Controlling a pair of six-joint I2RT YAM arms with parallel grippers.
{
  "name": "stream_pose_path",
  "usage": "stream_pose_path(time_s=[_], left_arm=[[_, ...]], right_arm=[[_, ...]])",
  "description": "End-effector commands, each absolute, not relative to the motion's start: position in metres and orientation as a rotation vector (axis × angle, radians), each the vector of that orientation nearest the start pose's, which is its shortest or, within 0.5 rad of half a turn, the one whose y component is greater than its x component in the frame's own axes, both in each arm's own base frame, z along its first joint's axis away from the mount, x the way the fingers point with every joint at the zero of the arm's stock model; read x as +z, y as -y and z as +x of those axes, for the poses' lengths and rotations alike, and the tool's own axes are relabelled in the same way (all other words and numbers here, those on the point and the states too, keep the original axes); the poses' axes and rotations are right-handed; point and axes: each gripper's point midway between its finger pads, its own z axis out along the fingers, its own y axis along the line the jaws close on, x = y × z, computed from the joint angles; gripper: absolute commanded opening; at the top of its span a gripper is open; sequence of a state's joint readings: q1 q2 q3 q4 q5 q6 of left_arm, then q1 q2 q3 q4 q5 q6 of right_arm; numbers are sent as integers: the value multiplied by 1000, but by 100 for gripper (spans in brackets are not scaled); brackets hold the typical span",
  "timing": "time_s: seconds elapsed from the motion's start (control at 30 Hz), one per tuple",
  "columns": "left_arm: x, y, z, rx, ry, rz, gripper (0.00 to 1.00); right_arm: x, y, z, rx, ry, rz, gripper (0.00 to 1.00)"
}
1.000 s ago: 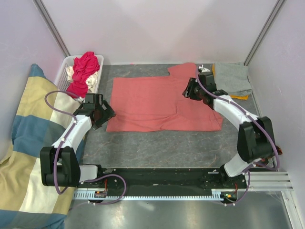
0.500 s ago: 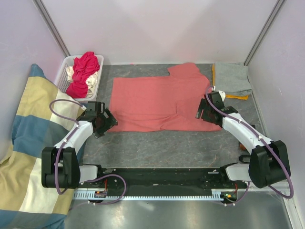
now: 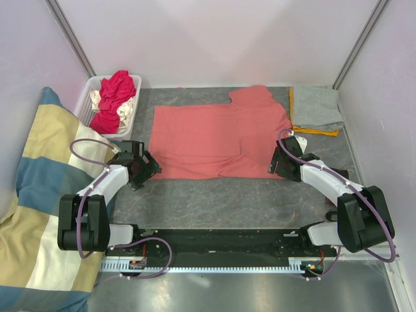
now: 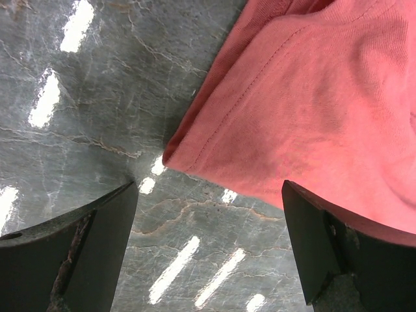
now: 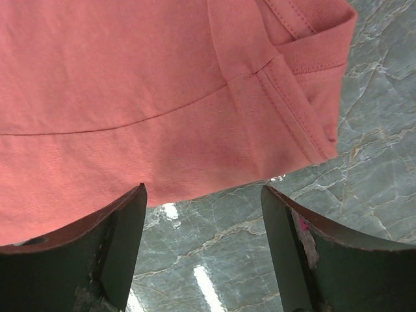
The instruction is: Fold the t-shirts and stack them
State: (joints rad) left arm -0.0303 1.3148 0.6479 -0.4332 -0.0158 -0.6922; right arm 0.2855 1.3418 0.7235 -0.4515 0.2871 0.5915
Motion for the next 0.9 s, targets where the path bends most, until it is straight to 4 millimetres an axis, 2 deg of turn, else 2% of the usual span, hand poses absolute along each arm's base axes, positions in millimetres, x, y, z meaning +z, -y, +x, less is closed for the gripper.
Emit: stream_pose_path(time_s=[0.0, 0.2, 0.3, 0.37, 0.5, 0.63, 0.77, 0.87], left_arm=[[32, 33, 276, -233, -2489, -902, 100], [28, 33, 280, -228, -2500, -916, 100], [33, 36, 286, -251, -2493, -907, 100], [44, 36, 292, -268, -2460, -893, 100], [71, 49, 305, -339, -2405, -813, 100], [97, 69, 319, -392, -2364, -721, 100], [109, 92, 324, -434, -2363, -650, 100], [103, 103, 323, -446, -2378, -632, 100]], right_arm=[[44, -55, 291, -37, -2482, 511, 79], [42, -54, 292, -51, -2487, 503, 79], [47, -58, 296, -26, -2479, 501, 79], [52, -59, 299, -16, -2473, 494, 79], [69, -65, 310, 22, -2443, 477, 79], [75, -72, 319, 54, -2444, 454, 80], [77, -81, 326, 101, -2451, 439, 80], [76, -83, 331, 115, -2442, 439, 80]])
